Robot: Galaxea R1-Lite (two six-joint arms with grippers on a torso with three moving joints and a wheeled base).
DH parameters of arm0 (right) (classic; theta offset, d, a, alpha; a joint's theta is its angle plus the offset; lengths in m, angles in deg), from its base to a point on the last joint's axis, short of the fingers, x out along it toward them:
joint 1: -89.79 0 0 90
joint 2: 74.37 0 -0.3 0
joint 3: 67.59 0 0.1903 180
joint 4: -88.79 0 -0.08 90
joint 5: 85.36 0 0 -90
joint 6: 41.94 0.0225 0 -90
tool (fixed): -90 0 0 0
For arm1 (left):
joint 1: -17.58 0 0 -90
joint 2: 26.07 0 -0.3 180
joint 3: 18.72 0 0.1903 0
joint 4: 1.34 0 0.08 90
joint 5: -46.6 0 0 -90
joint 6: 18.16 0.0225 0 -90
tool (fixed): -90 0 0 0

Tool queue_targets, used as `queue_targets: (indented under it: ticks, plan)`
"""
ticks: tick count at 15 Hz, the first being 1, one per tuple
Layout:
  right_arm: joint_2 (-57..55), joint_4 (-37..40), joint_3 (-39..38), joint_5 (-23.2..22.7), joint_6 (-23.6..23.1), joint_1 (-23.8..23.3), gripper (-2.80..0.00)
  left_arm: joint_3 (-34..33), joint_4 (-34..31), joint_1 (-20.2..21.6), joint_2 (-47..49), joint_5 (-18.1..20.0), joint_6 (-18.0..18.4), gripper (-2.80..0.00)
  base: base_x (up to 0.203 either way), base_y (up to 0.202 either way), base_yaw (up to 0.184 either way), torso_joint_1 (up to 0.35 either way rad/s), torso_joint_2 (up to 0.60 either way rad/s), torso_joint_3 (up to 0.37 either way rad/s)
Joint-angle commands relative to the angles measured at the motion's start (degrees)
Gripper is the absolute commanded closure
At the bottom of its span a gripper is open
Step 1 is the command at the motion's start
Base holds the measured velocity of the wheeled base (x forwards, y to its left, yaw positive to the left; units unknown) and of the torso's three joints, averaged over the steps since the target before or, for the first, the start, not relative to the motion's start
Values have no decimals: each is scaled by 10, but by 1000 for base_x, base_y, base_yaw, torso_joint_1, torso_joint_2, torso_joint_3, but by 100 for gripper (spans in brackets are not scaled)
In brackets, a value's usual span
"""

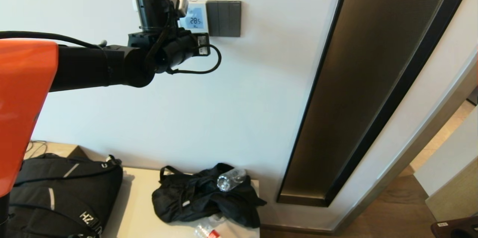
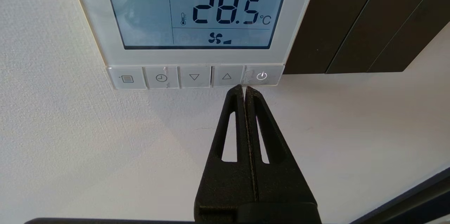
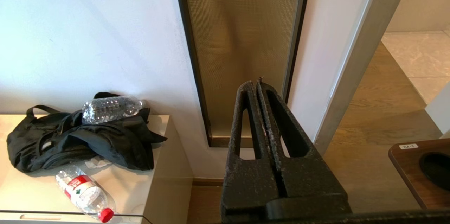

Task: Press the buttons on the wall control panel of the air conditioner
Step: Press the temperature increase button

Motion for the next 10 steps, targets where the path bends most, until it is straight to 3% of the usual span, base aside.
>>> queue_targets:
  ticks: [1, 10]
  plan:
    - [0, 0, 0, -1, 0, 0, 0, -13, 5, 0, -12, -1, 0, 0, 0, 0, 0, 0, 0, 0]
    - [0, 0, 0, 0, 0, 0, 0, -29, 8, 0, -28, -1, 1, 0, 0, 0, 0, 0, 0, 0]
